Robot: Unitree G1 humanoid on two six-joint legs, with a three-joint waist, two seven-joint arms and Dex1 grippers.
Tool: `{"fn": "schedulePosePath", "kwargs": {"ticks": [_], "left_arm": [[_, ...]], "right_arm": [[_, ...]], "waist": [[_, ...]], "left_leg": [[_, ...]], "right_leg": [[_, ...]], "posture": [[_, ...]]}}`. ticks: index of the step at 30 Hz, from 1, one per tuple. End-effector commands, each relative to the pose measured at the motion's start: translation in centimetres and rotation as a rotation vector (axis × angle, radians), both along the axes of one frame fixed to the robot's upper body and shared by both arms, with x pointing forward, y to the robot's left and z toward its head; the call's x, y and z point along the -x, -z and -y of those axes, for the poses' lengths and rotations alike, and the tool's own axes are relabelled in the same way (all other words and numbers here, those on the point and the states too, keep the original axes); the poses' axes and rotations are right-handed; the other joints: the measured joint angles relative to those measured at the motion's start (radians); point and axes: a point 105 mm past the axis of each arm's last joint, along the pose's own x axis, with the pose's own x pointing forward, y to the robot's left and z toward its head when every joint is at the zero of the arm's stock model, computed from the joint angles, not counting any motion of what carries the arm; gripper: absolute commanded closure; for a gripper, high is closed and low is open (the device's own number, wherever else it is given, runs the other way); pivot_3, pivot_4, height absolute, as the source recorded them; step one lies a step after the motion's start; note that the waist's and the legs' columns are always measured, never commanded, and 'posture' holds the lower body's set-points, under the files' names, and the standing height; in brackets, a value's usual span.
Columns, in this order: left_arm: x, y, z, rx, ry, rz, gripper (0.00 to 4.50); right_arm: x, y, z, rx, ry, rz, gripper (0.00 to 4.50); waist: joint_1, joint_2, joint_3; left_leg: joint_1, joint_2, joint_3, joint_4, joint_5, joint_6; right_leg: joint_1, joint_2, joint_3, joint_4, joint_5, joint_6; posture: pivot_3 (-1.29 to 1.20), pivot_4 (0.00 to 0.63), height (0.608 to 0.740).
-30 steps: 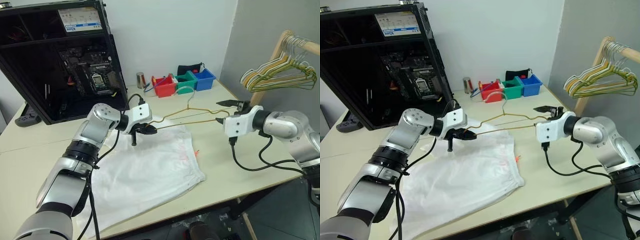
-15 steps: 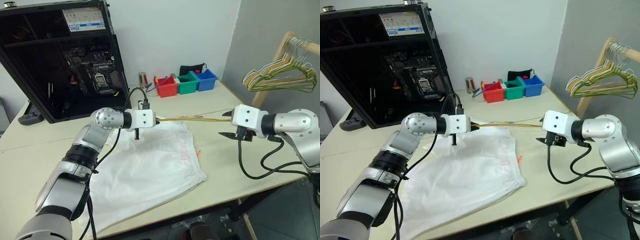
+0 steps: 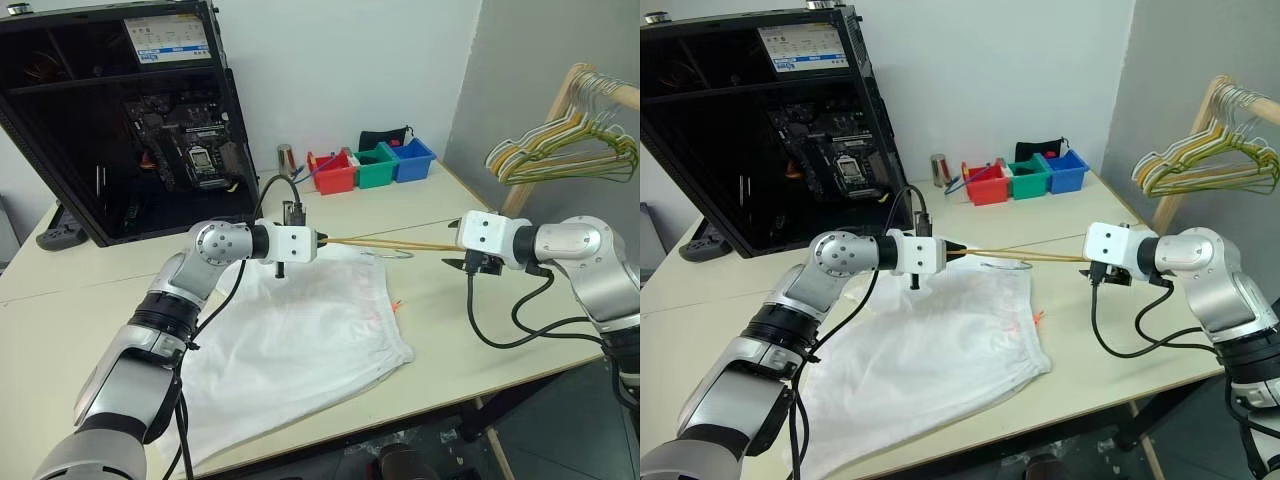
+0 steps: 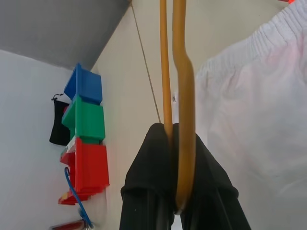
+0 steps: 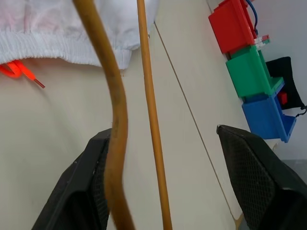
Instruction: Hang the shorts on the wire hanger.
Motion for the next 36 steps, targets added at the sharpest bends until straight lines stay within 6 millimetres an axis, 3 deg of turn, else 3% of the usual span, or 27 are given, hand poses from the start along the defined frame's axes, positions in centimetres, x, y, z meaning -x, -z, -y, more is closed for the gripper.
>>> {"fn": "schedulePosePath", "kwargs": {"ticks": [1,14,19,26,33,36], "left_arm": [[-0.2,-1.4,-0.3,0.014,-0.006,0.050,4.50],[-0.4,-1.4,-0.3,0.007,-0.015,0.044,4.50],[-0.5,-1.7,-0.2,0.015,-0.012,0.055,4.50],[0.3,-2.6,0.0,0.097,0.032,0.001,2.94],[1.2,-4.2,-2.1,0.152,0.057,-0.078,1.65],[2.1,-5.2,-2.8,0.200,0.079,-0.139,1.08]], "right_arm": [[-0.1,-1.7,-0.3,-0.002,-0.025,0.062,1.62],[0.2,-1.6,-0.4,0.091,-0.083,0.120,4.48],[0.1,-1.6,-0.7,0.085,-0.091,0.125,4.48],[0.1,-1.1,-0.6,0.074,-0.080,0.099,4.50],[0.1,-0.5,-0.4,0.024,-0.043,0.063,4.50],[0.1,0.4,0.6,-0.049,0.031,-0.024,4.50]], "waist": [[0.000,0.000,0.000],[0.000,0.000,0.000],[-0.001,0.000,0.000],[0.000,0.000,0.000],[-0.003,0.000,0.000],[0.000,0.000,0.000]], "left_leg": [[0.000,0.000,0.000,0.000,0.000,0.000],[0.000,0.000,0.000,0.001,0.000,0.000],[0.000,0.000,0.000,0.001,0.000,0.000],[0.000,0.000,0.000,0.001,0.000,0.000],[0.000,0.000,0.000,0.001,0.000,0.000],[0.000,0.000,0.000,0.001,0.000,0.000]], "right_leg": [[0.000,0.000,0.000,0.000,0.000,0.000],[-0.001,0.000,0.000,0.003,0.000,0.000],[-0.001,0.000,0.000,0.003,0.000,0.000],[-0.001,0.000,0.000,0.004,0.000,0.000],[-0.002,0.000,0.000,0.004,0.000,0.000],[-0.002,0.000,0.000,0.005,0.000,0.000]], "posture": [[-0.21,0.000,0.740],[-0.22,0.000,0.740],[-0.22,0.000,0.740],[-0.21,0.000,0.740],[-0.21,0.000,0.740],[-0.20,0.000,0.740]]}}
